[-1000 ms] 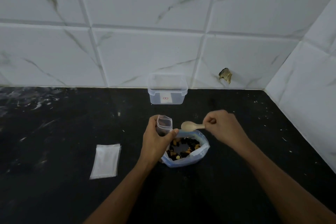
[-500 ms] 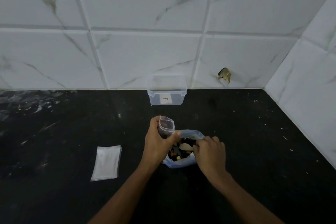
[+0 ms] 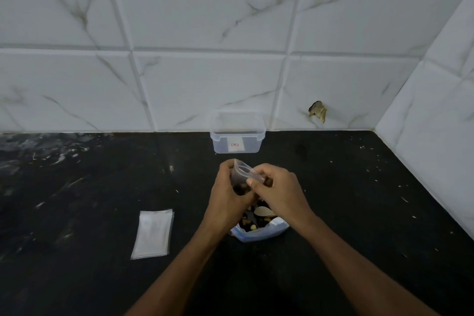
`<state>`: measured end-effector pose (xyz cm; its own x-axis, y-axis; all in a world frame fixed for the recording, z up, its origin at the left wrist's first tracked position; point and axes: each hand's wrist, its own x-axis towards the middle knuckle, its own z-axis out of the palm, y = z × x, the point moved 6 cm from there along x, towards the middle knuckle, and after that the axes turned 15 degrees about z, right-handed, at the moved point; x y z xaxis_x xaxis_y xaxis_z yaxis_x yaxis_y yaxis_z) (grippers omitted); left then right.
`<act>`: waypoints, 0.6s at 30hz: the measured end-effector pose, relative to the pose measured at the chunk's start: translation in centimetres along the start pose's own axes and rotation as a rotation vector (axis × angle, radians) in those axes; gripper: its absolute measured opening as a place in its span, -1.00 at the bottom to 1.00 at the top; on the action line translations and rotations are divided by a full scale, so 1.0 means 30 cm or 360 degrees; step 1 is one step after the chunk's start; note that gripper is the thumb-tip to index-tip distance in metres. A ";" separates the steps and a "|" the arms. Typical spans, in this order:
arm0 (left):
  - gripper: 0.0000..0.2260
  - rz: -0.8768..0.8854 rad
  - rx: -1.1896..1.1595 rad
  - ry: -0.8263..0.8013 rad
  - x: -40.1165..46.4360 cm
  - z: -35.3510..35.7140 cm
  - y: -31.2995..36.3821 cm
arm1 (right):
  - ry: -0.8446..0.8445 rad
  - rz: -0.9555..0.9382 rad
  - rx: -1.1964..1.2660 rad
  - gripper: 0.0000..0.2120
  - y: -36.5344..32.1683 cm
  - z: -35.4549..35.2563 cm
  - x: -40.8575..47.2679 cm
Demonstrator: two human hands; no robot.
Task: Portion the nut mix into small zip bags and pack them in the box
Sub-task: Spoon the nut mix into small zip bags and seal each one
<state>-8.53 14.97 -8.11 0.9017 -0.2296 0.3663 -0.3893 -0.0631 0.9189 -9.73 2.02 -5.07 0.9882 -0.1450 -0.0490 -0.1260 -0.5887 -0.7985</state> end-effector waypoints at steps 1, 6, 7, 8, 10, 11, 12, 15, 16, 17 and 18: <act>-0.52 -0.0027 -0.0037 -0.0045 0.002 -0.006 -0.003 | 0.0008 -0.0019 -0.0015 -0.90 -0.001 -0.008 0.003; -0.80 -0.0094 -0.0299 -0.0004 0.021 -0.054 -0.031 | -0.0035 0.0008 -0.0076 -0.90 0.007 -0.043 0.026; -0.85 -0.0105 -0.0314 0.0020 0.024 -0.059 -0.035 | -0.0045 0.0019 -0.0081 -0.91 0.009 -0.047 0.029; -0.88 -0.0117 -0.0312 0.0032 0.027 -0.061 -0.039 | -0.0057 0.0027 -0.0091 -0.92 0.011 -0.049 0.031; -0.92 -0.0137 -0.0314 0.0050 0.030 -0.060 -0.043 | -0.0085 0.0028 -0.0123 -0.92 0.011 -0.051 0.035; -0.92 -0.0142 -0.0318 0.0065 0.030 -0.060 -0.045 | -0.0097 0.0027 -0.0130 -0.92 0.011 -0.052 0.038; -0.92 -0.0148 -0.0320 0.0081 0.030 -0.060 -0.048 | -0.0106 0.0033 -0.0120 -0.92 0.014 -0.055 0.041; -0.93 -0.0145 -0.0351 0.0114 0.028 -0.060 -0.051 | -0.0137 0.0090 0.0006 -0.93 0.030 -0.062 0.051; -0.93 -0.0145 -0.0359 0.0131 0.028 -0.061 -0.053 | -0.0142 0.0111 0.0054 -0.93 0.036 -0.064 0.053; -0.93 -0.0147 -0.0364 0.0147 0.029 -0.063 -0.053 | -0.0146 0.0131 0.0103 -0.93 0.040 -0.066 0.055; -0.93 -0.0149 -0.0364 0.0164 0.030 -0.065 -0.053 | -0.0148 0.0153 0.0157 -0.93 0.044 -0.068 0.056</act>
<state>-6.74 16.77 -8.97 0.9508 -0.1323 0.2801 -0.2611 0.1444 0.9544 -8.42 -0.61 -4.99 0.9764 -0.1199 -0.1794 -0.2155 -0.4941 -0.8423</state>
